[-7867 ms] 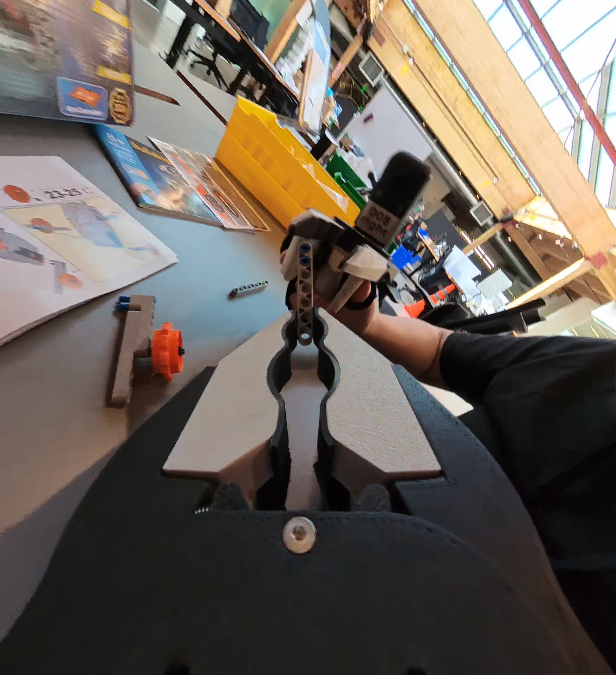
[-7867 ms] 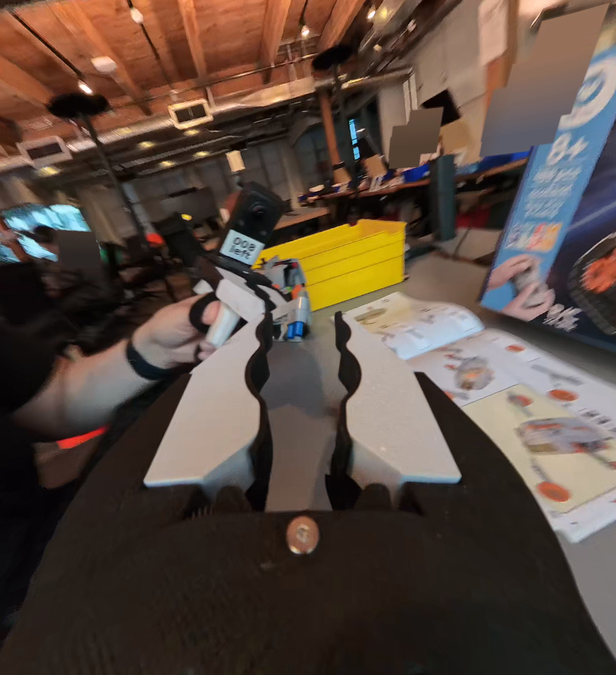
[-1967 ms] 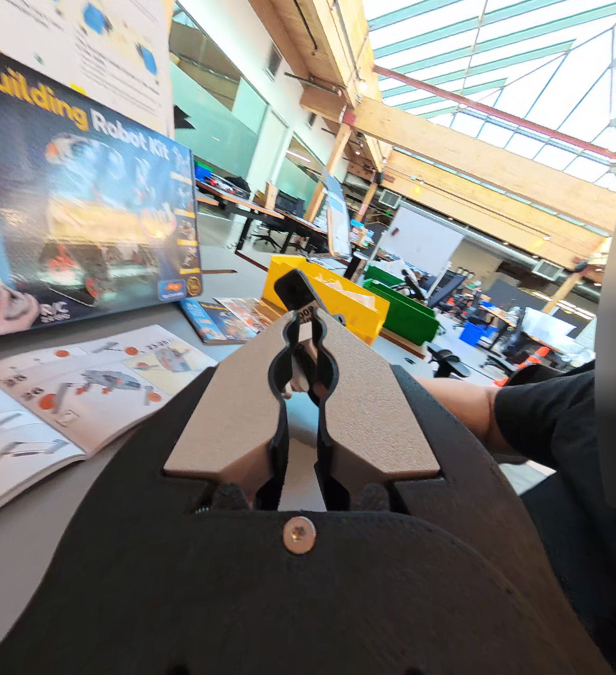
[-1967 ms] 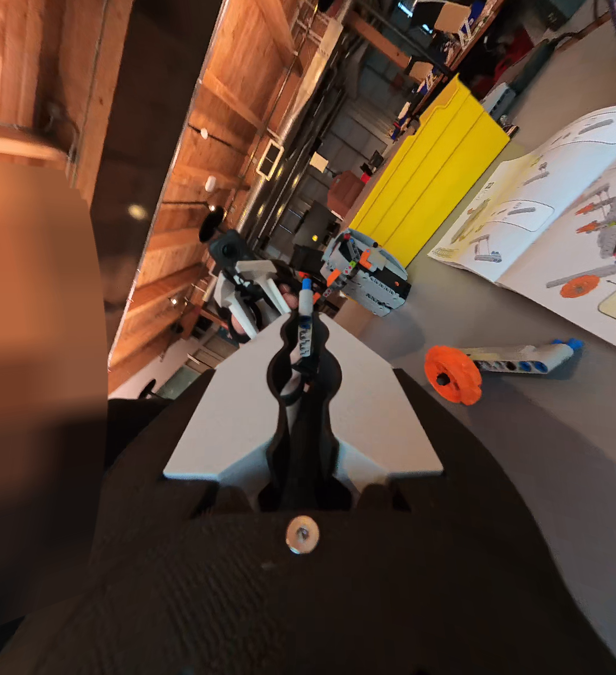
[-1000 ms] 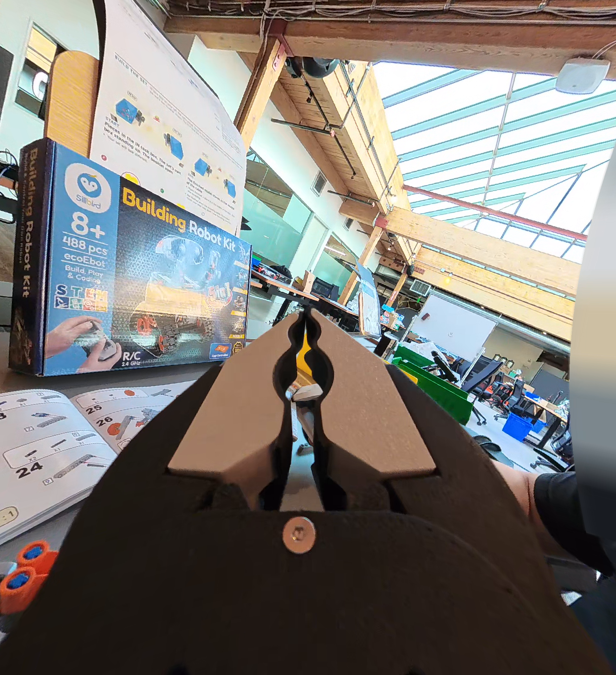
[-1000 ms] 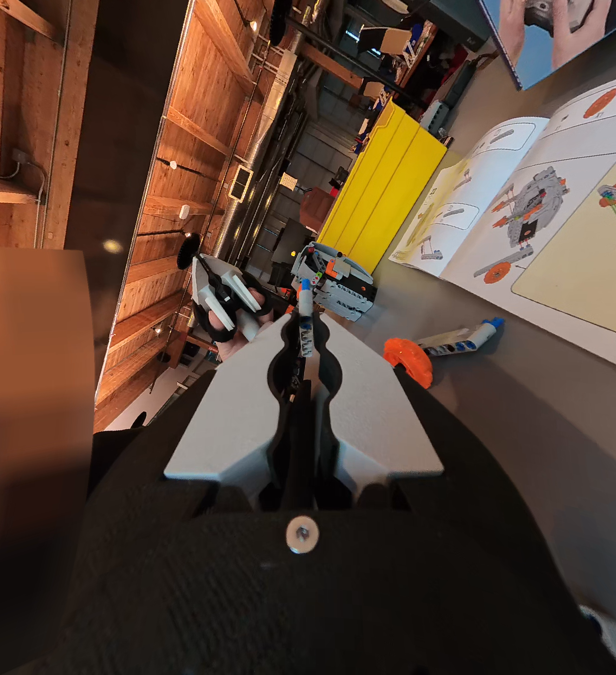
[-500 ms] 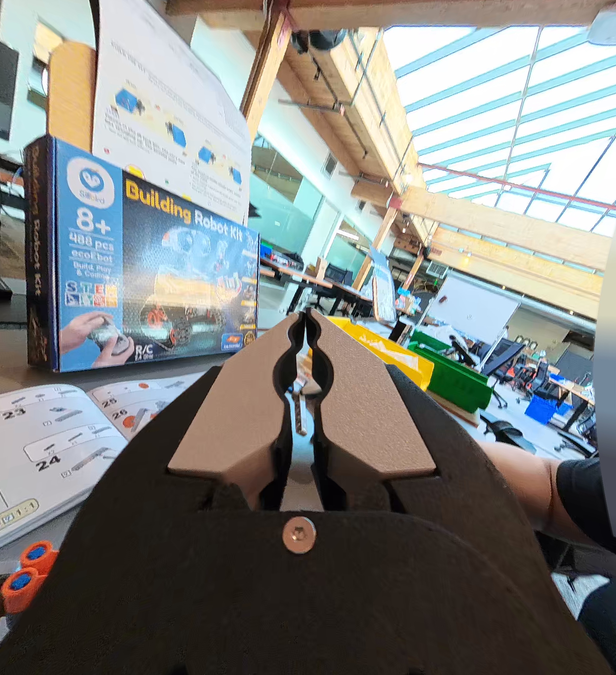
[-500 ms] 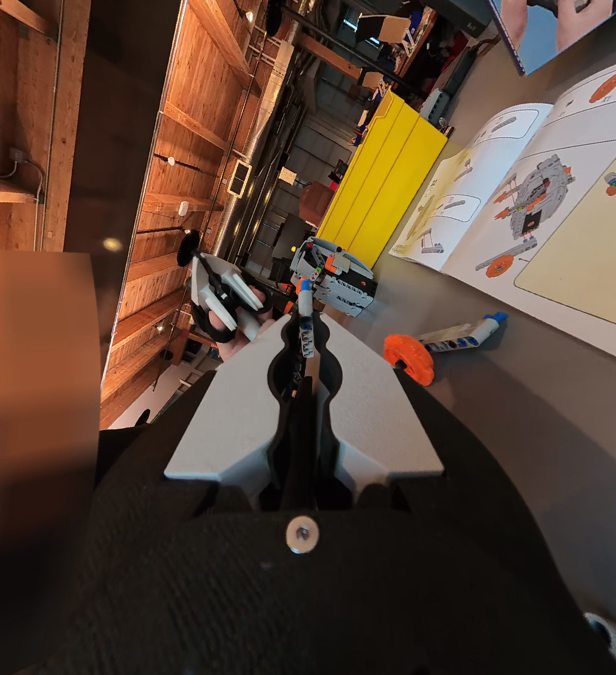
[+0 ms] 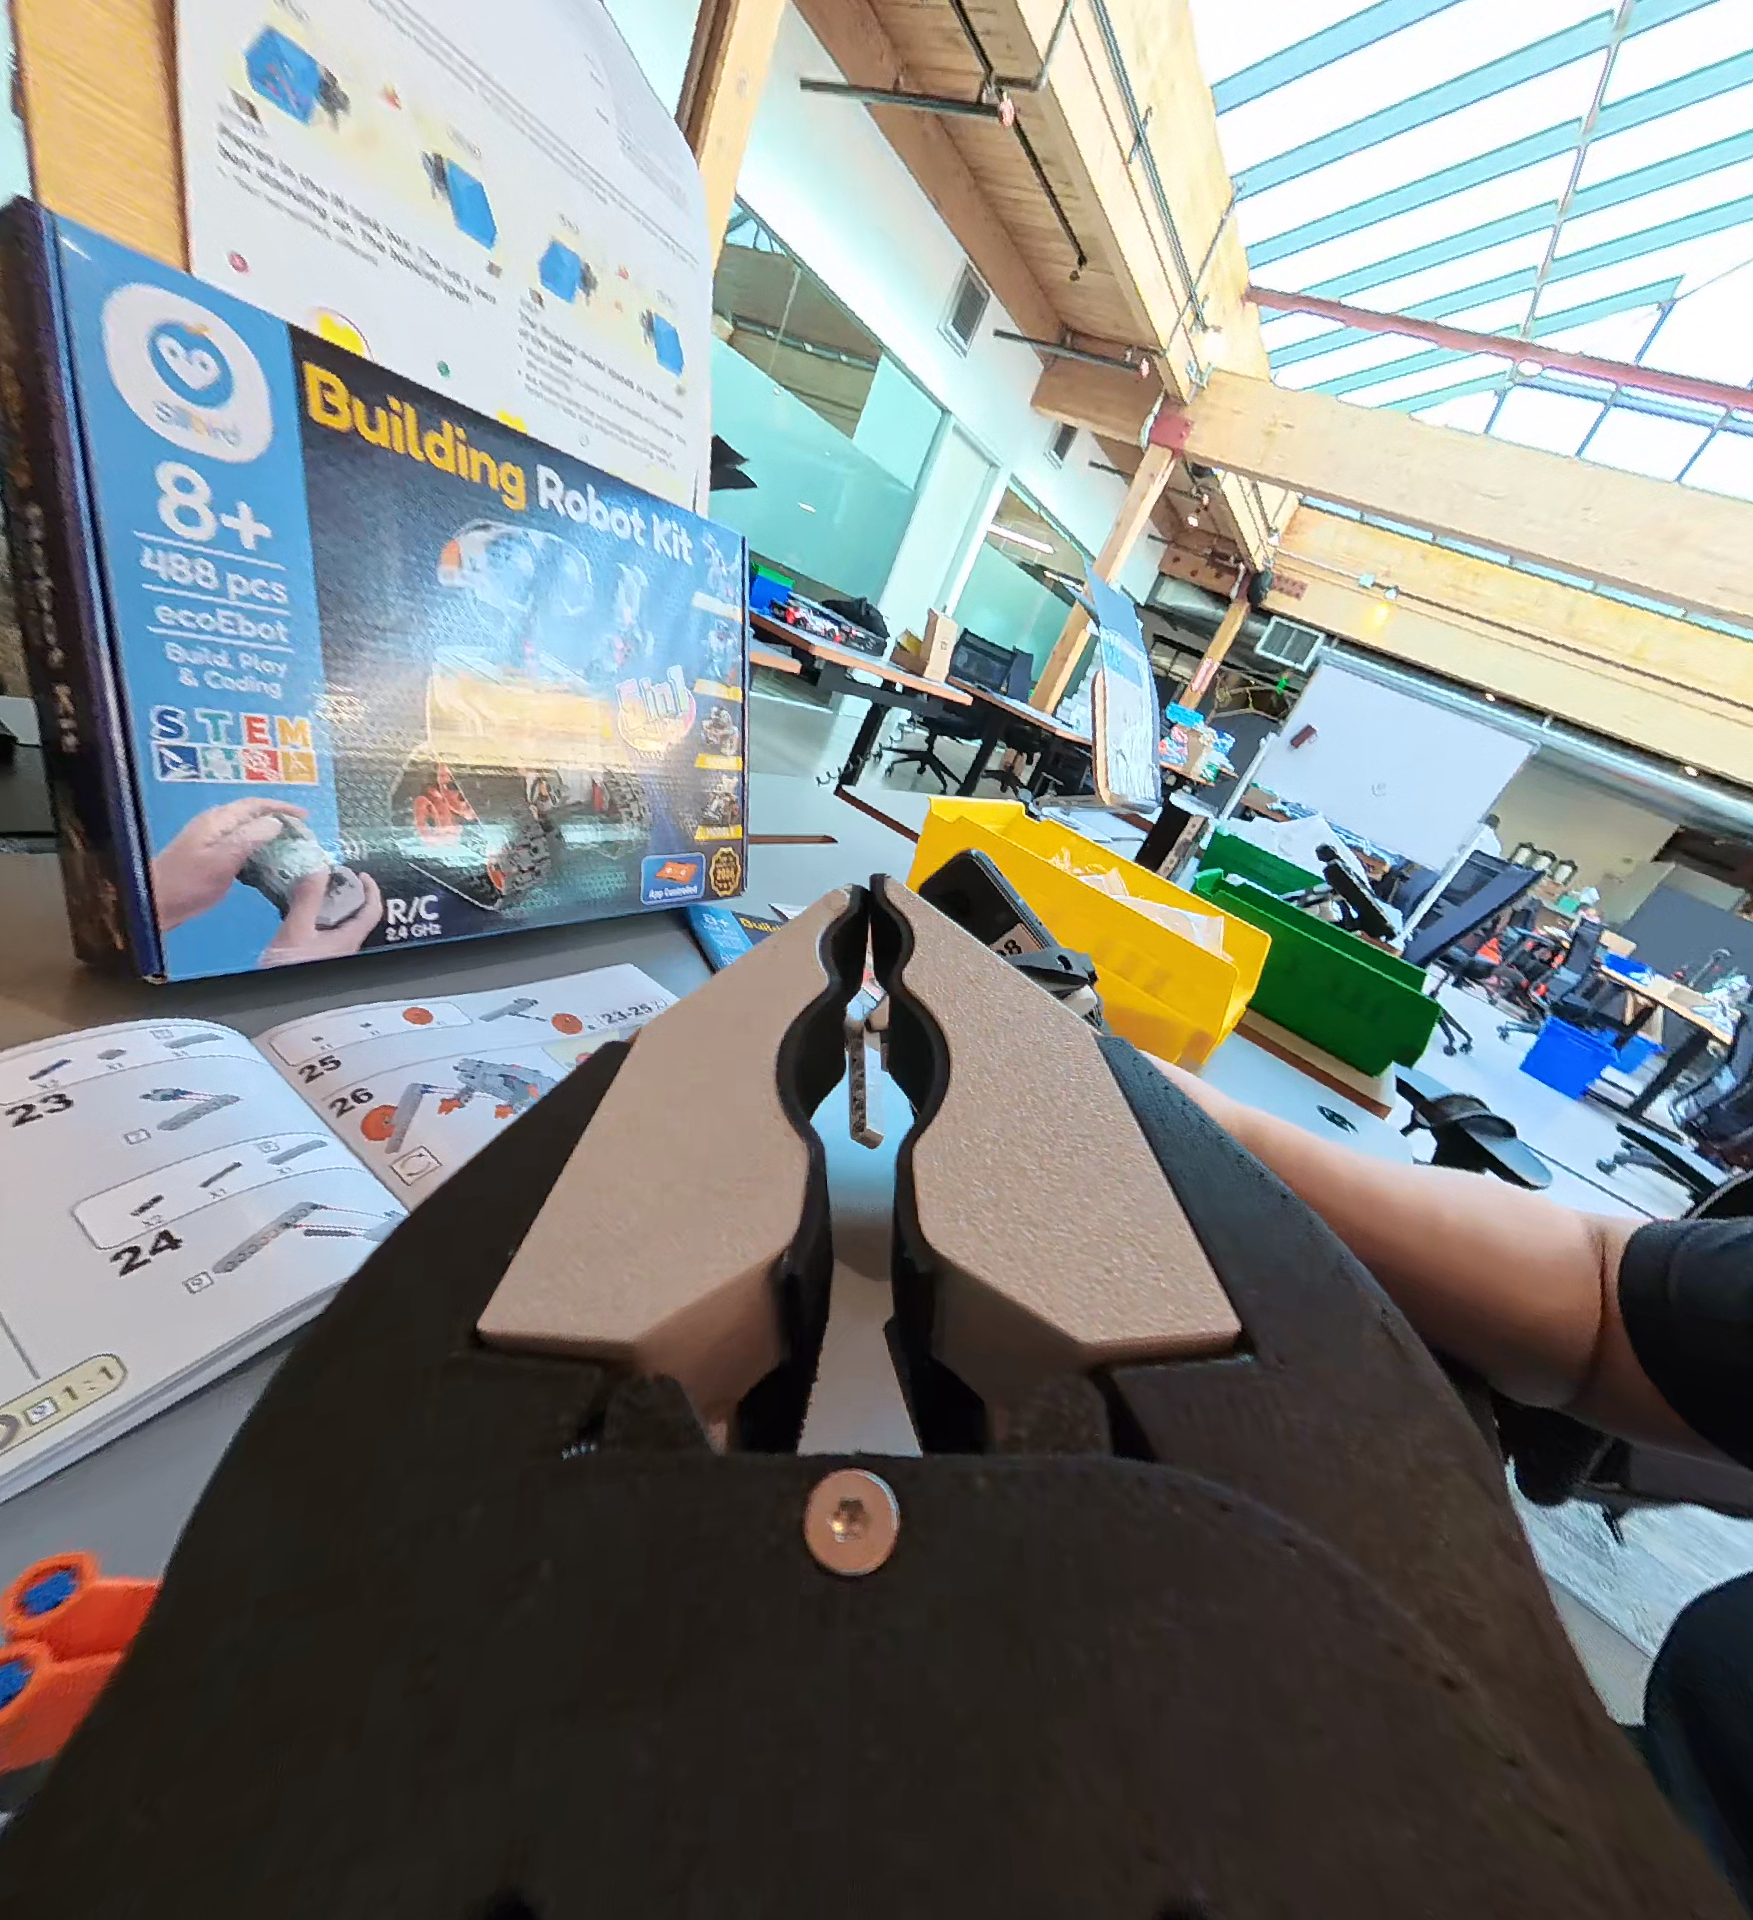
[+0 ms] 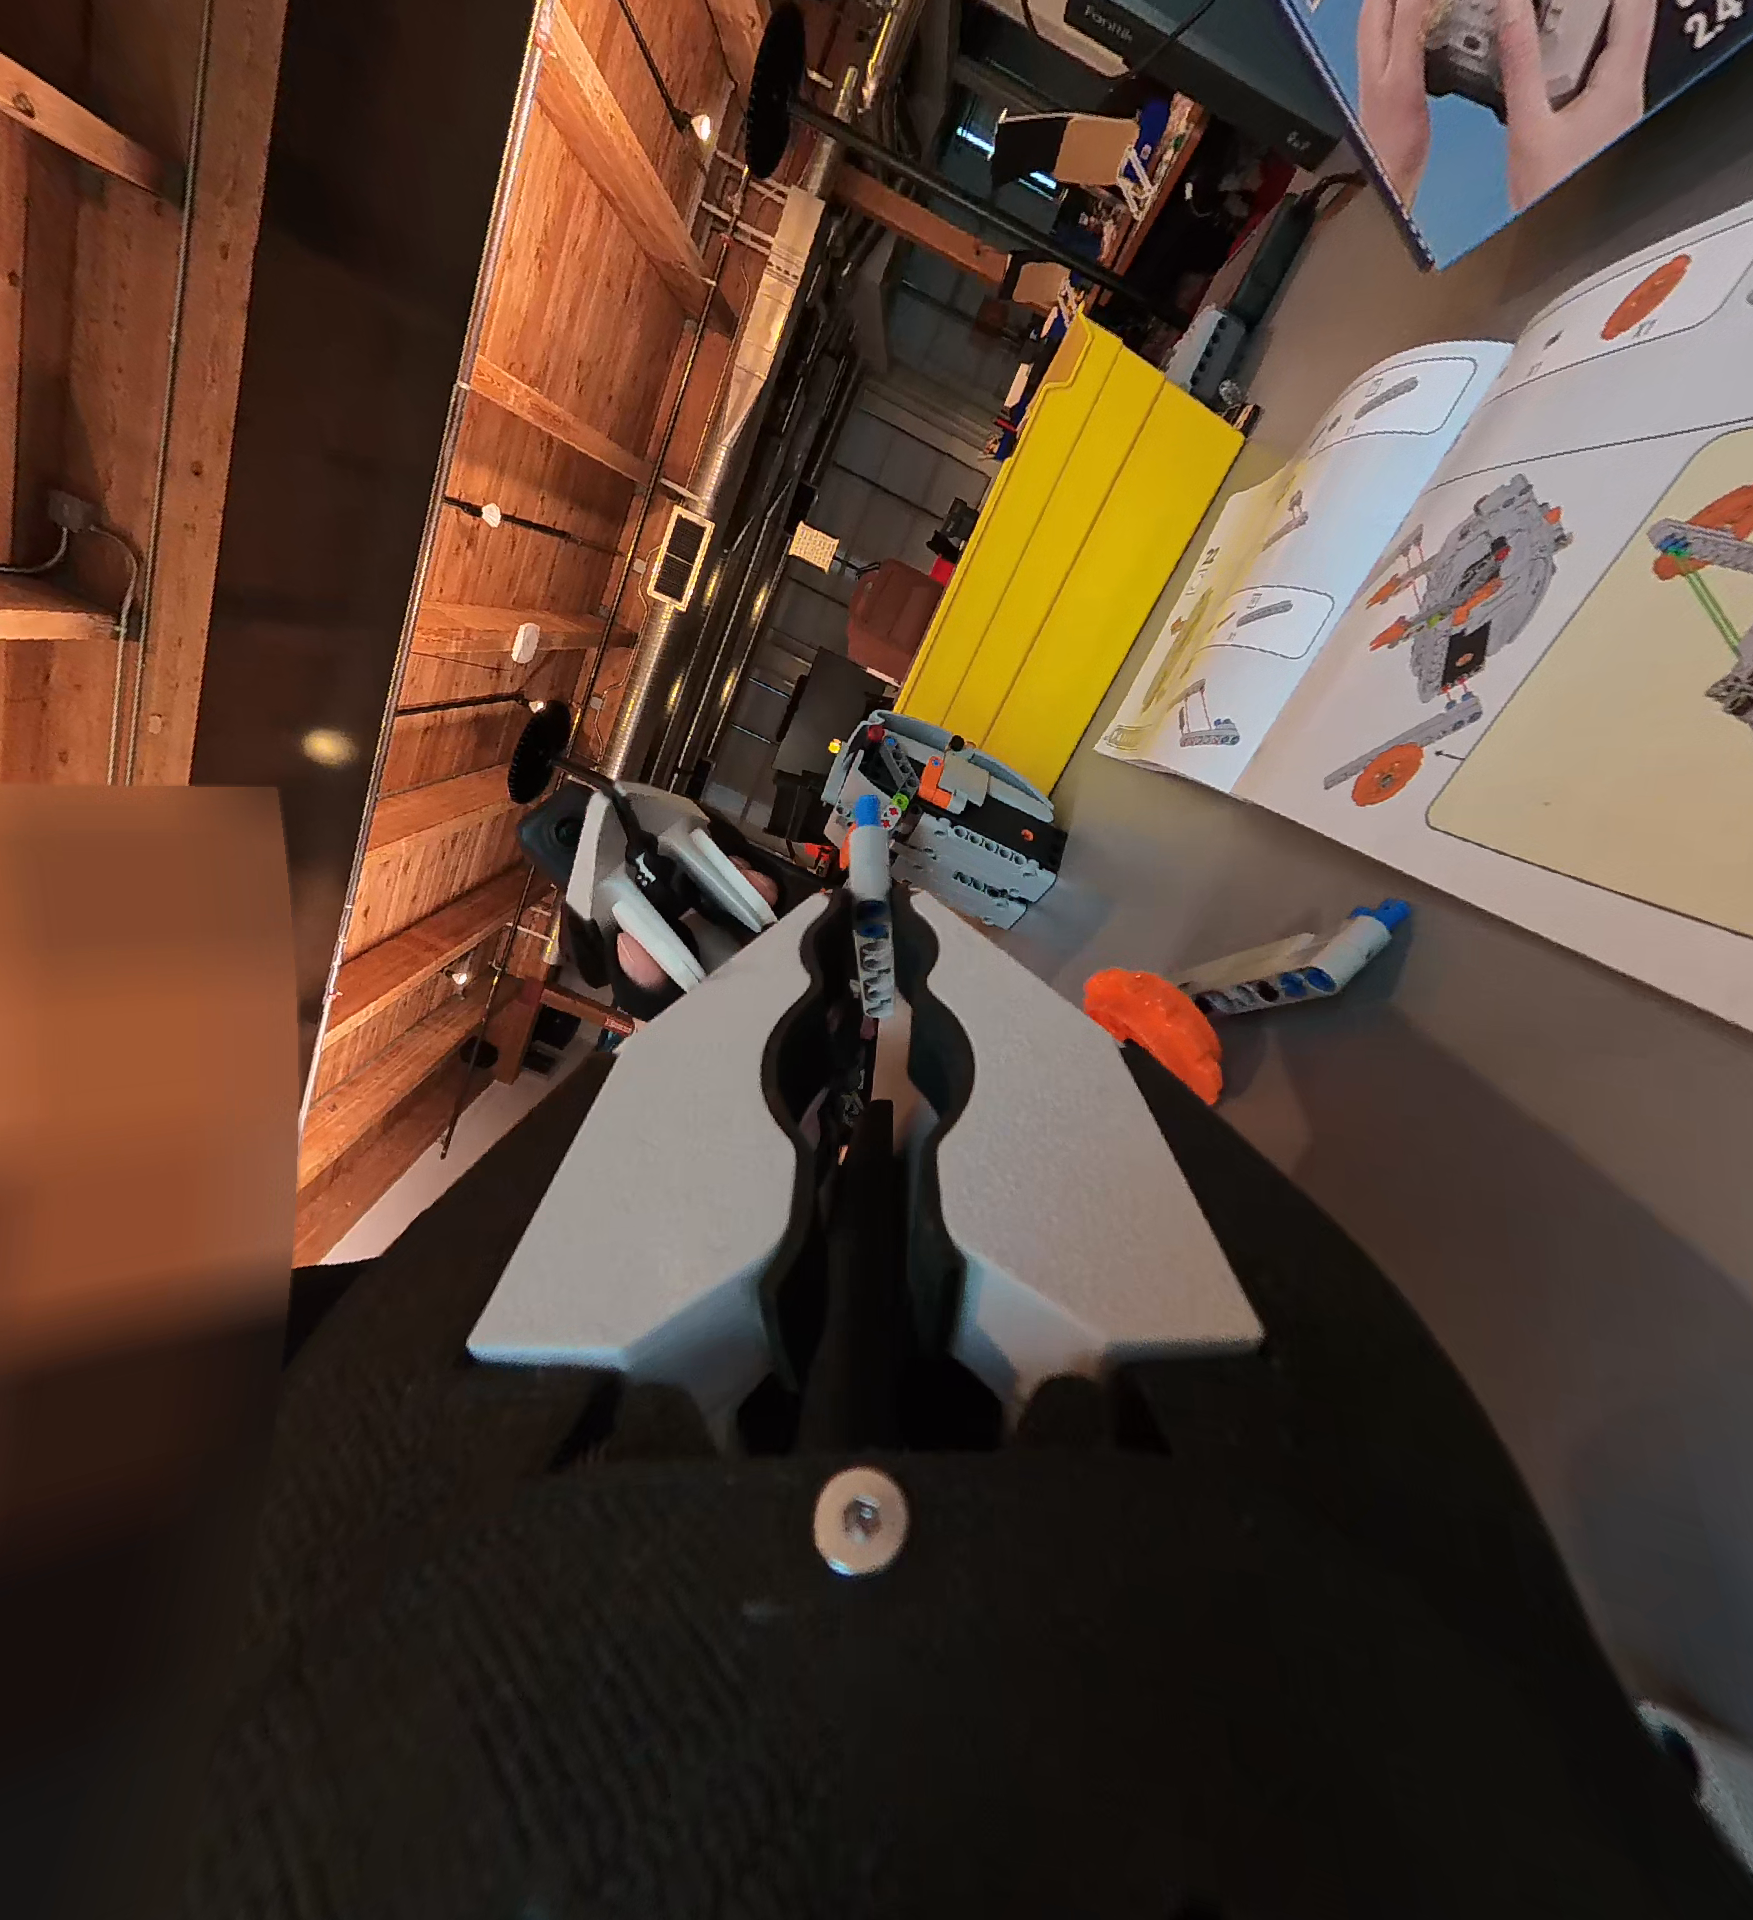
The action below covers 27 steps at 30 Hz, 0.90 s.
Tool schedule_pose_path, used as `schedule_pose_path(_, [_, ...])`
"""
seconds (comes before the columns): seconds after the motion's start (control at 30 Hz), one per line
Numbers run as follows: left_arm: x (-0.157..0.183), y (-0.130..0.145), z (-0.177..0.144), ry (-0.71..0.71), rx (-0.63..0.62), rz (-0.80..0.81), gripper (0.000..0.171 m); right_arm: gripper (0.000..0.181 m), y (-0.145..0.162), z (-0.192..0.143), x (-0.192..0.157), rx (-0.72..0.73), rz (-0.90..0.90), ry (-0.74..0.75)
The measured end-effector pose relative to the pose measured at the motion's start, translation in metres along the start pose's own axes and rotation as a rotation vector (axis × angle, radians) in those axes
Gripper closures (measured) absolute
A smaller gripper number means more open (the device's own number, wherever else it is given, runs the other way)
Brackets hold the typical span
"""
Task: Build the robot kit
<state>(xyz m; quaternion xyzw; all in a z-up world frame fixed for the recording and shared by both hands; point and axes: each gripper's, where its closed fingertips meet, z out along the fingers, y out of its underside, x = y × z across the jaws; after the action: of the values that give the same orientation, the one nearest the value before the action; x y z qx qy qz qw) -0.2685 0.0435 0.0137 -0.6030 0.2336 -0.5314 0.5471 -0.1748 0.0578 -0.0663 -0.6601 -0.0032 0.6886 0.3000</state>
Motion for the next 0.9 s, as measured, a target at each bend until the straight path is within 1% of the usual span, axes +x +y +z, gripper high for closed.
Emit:
schedule_pose_path(0.17, [-0.004, 0.002, 0.000, -0.023, -0.013, 0.011, 0.171, 0.177, -0.002, -0.002, 0.001, 0.008, -0.002, 0.011])
schedule_pose_path(0.37, [0.003, 0.023, 0.011, -0.017, -0.116, 0.083, 0.171, 0.176, -0.004, -0.003, -0.001, 0.051, -0.004, 0.005])
schedule_pose_path(0.47, [0.010, 0.039, 0.019, -0.001, -0.190, 0.159, 0.162, 0.176, -0.005, -0.007, -0.003, 0.070, -0.027, 0.017])
schedule_pose_path(0.53, [0.017, 0.048, 0.024, 0.016, -0.228, 0.198, 0.152, 0.176, -0.007, -0.010, -0.003, 0.082, -0.073, 0.037])
schedule_pose_path(0.57, [0.020, 0.053, 0.026, 0.026, -0.249, 0.208, 0.145, 0.176, -0.010, -0.011, -0.003, 0.097, -0.096, 0.046])
schedule_pose_path(0.7, [0.024, 0.071, 0.033, 0.038, -0.326, 0.256, 0.129, 0.176, -0.023, -0.019, -0.009, 0.174, -0.149, 0.048])
schedule_pose_path(0.8, [0.023, 0.080, 0.035, 0.031, -0.364, 0.288, 0.125, 0.176, -0.030, -0.027, -0.006, 0.219, -0.130, 0.071])
schedule_pose_path(0.9, [0.022, 0.085, 0.035, 0.021, -0.388, 0.319, 0.127, 0.176, -0.034, -0.029, -0.005, 0.244, -0.107, 0.067])
